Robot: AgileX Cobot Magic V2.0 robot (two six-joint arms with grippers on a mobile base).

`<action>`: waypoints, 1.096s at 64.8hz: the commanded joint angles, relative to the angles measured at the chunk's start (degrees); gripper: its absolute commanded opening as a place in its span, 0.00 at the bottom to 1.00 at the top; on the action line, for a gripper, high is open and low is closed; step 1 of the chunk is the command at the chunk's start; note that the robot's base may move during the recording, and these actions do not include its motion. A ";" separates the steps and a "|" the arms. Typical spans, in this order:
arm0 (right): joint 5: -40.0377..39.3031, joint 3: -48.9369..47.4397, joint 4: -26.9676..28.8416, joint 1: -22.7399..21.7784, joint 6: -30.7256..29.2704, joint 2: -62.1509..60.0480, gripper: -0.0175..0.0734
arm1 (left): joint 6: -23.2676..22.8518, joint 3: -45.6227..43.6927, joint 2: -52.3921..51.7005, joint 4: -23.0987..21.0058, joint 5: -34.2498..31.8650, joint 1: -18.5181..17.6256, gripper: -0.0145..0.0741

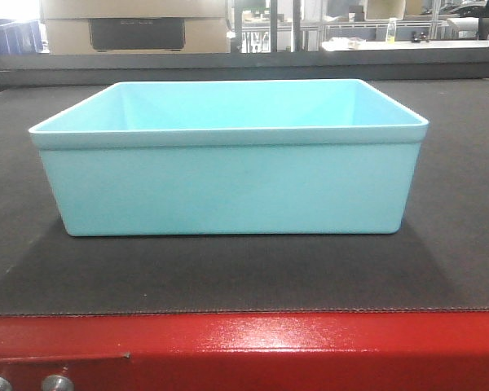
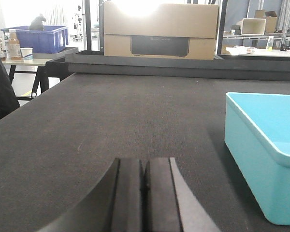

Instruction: Fetch blue bin and place on conveyor start

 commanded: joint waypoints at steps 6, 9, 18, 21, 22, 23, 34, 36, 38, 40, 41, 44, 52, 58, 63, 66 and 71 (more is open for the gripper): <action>-4.20 7.20 5.26 -5.08 -4.99 -5.08 0.01 | 0.26 -0.06 -0.33 -0.14 -1.17 0.11 0.04; -5.38 9.94 5.59 -5.67 -4.99 -6.76 0.01 | 0.26 -0.06 -0.33 -0.14 -1.17 0.11 0.04; -7.78 18.80 5.84 -6.32 -4.99 -12.81 0.01 | 0.26 -0.06 -0.33 -0.14 -1.17 0.11 0.04; -8.37 21.84 5.84 -6.43 -4.99 -14.90 0.01 | 0.26 -0.06 -0.33 -0.14 -1.17 0.11 0.04; -8.54 22.55 5.84 -6.44 -4.99 -15.50 0.01 | 0.26 -0.06 -0.33 -0.14 -1.17 0.11 0.04; -8.54 23.24 5.84 -6.44 -4.99 -16.11 0.01 | 0.26 -0.06 -0.33 -0.14 -1.17 0.11 0.04; -7.38 26.08 7.59 -6.95 -4.87 -19.82 0.01 | 0.26 -0.06 -0.33 -0.14 -1.17 0.11 0.04; -7.17 26.08 7.70 -7.17 -4.87 -19.82 0.01 | 0.26 -0.06 -0.33 -0.14 -1.17 0.11 0.04; -7.08 26.08 8.19 -7.66 -4.87 -19.82 0.01 | 0.26 -0.06 -0.33 -0.14 -1.17 0.11 0.04; -6.94 26.08 8.18 -8.09 -4.87 -19.82 0.01 | 0.26 -0.06 -0.33 -0.14 -1.17 0.11 0.04; -6.94 26.08 8.18 -8.20 -4.87 -19.82 0.01 | 0.26 -0.06 -0.33 -0.14 -1.17 0.11 0.04; -6.86 26.08 8.45 -8.82 -4.87 -19.82 0.01 | 0.26 -0.06 -0.33 -0.14 -1.17 0.11 0.04; -6.86 26.08 8.64 -9.28 -4.87 -19.82 0.01 | 0.26 -0.06 -0.33 -0.14 -1.17 0.11 0.04; -6.86 26.08 8.64 -9.28 -4.87 -19.82 0.01 | 0.26 -0.06 -0.33 -0.14 -1.17 0.11 0.04; -6.86 26.08 8.64 -9.28 -4.87 -19.82 0.01 | 0.26 -0.06 -0.33 -0.14 -1.17 0.11 0.04; -6.86 26.08 8.64 -9.28 -4.87 -19.82 0.01 | 0.26 -0.06 -0.33 -0.14 -1.17 0.11 0.04; -6.86 26.08 8.64 -9.28 -4.87 -19.82 0.01 | 0.26 -0.06 -0.33 -0.14 -1.17 0.11 0.04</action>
